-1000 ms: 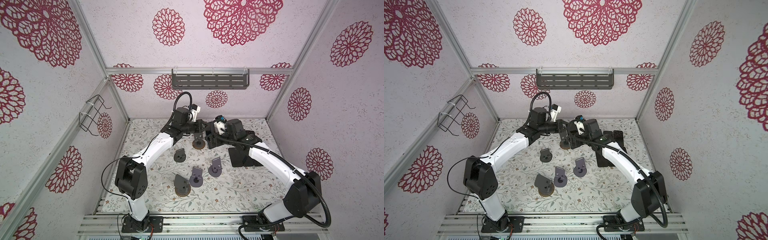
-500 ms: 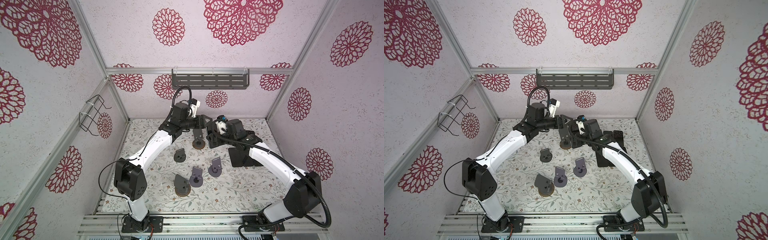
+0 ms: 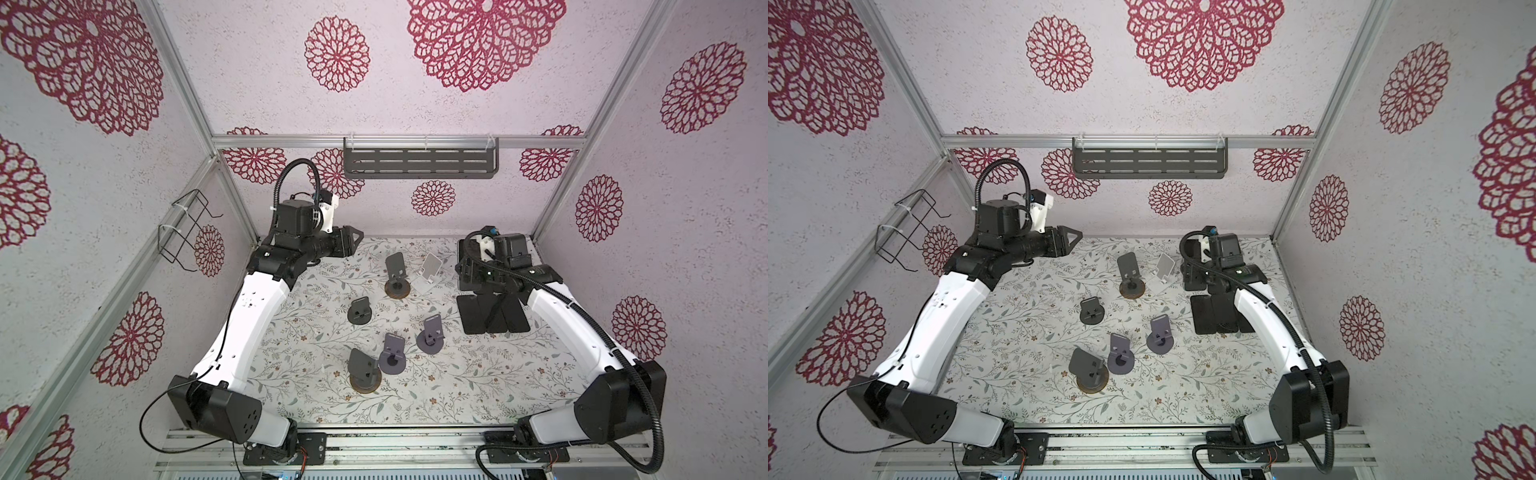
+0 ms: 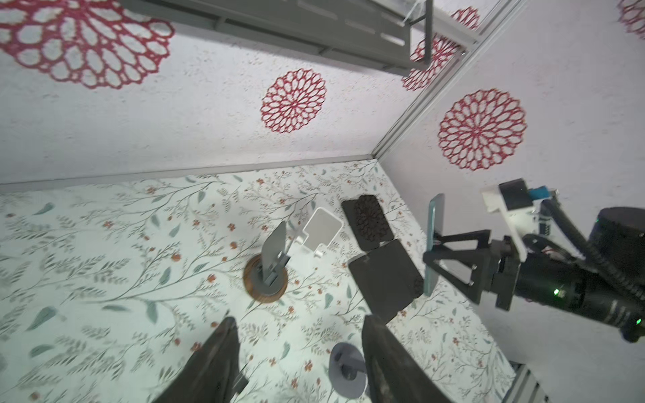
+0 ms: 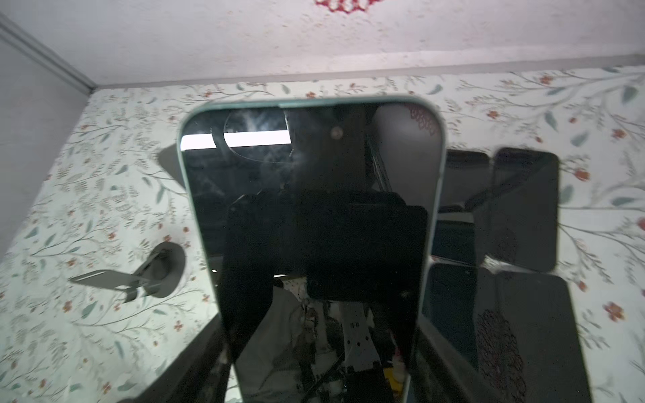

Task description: Remove the phone from the phone stand

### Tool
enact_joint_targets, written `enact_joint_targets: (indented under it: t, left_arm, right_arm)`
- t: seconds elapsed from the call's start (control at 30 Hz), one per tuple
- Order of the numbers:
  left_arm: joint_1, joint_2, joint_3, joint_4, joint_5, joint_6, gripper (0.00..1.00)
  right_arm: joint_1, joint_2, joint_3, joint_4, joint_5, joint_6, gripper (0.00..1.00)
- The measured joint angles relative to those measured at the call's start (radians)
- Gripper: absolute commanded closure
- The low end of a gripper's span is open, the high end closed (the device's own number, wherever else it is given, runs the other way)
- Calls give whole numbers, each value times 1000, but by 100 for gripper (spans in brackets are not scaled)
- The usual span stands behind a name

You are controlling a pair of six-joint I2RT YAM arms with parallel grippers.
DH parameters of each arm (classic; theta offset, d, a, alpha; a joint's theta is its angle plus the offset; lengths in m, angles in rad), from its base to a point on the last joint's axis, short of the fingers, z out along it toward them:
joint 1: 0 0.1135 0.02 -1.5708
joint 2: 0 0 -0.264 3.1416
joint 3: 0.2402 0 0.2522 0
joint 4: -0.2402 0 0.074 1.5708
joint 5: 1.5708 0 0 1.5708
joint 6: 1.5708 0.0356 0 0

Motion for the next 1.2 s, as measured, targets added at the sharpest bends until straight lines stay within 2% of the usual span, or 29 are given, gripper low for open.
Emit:
enact_joint_targets:
  t: [0.2,0.33,0.4,0.47,0.73,1.2]
  left_arm:
    - [26,-149,-243,-7,-85,71,41]
    - [41,-171,-325,0,-120,89,41]
    - [49,-172,-355,15,-130,89,41]
    - [53,-172,-380,35,-139,89,42]
    - [57,-124,-400,61,-134,80,41]
    - [57,-109,-400,76,-132,61,40]
  right_arm:
    - [-91,114,73,-106,28,-36,92]
    - [-120,222,162,-152,39,-55,93]
    - [-126,271,193,-162,49,-64,100]
    - [-129,313,216,-166,57,-70,100]
    - [-129,521,361,-187,64,-80,100]
    - [-111,789,592,-195,118,-96,100]
